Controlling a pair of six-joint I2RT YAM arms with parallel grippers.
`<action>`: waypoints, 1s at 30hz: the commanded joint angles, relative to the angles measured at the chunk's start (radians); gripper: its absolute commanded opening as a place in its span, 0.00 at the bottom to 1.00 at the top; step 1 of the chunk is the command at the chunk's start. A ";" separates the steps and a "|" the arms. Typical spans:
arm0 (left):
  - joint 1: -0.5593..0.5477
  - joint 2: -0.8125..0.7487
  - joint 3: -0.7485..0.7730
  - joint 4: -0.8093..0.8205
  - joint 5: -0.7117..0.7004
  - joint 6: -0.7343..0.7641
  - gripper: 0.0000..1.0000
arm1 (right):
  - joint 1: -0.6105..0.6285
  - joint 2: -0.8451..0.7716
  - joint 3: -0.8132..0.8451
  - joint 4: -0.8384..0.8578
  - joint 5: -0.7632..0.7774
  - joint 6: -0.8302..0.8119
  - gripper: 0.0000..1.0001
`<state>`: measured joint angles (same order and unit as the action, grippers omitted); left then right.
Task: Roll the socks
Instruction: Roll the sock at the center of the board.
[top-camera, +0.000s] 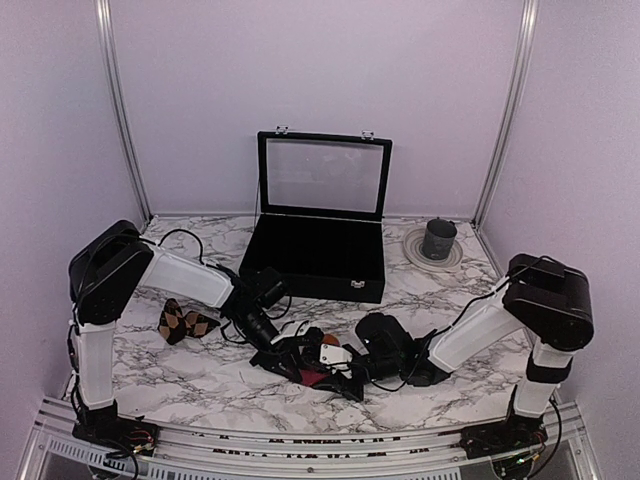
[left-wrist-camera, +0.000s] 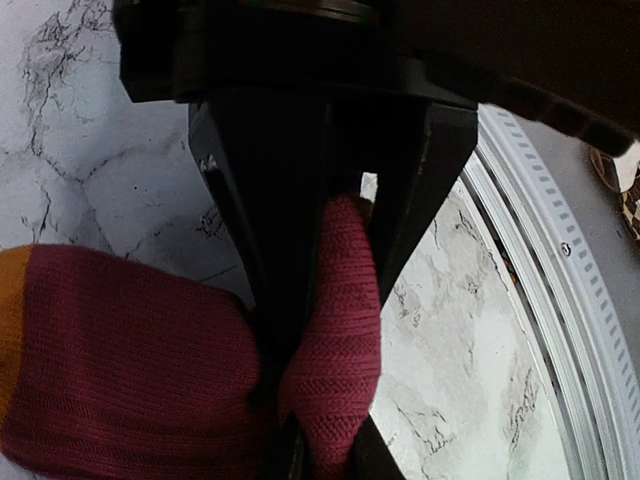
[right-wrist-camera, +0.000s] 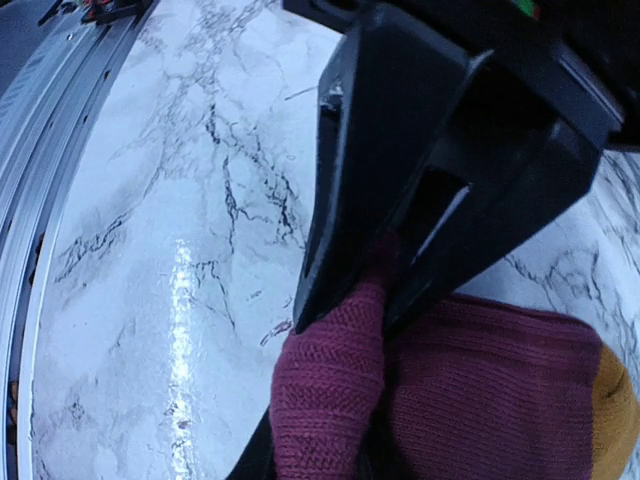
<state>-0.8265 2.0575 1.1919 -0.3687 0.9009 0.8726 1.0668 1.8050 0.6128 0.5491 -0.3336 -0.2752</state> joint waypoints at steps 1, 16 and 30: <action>0.004 -0.010 -0.094 0.024 -0.128 0.015 0.19 | -0.023 0.050 0.069 -0.082 -0.117 0.052 0.13; 0.001 -0.183 -0.327 0.460 -0.239 -0.094 0.39 | -0.097 0.061 -0.095 0.134 -0.168 0.367 0.00; -0.111 -0.380 -0.517 0.734 -0.393 0.033 0.52 | -0.157 0.142 -0.054 0.064 -0.286 0.531 0.00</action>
<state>-0.8986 1.6875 0.6998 0.2523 0.5892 0.8513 0.9215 1.8843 0.5331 0.7830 -0.5983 0.1780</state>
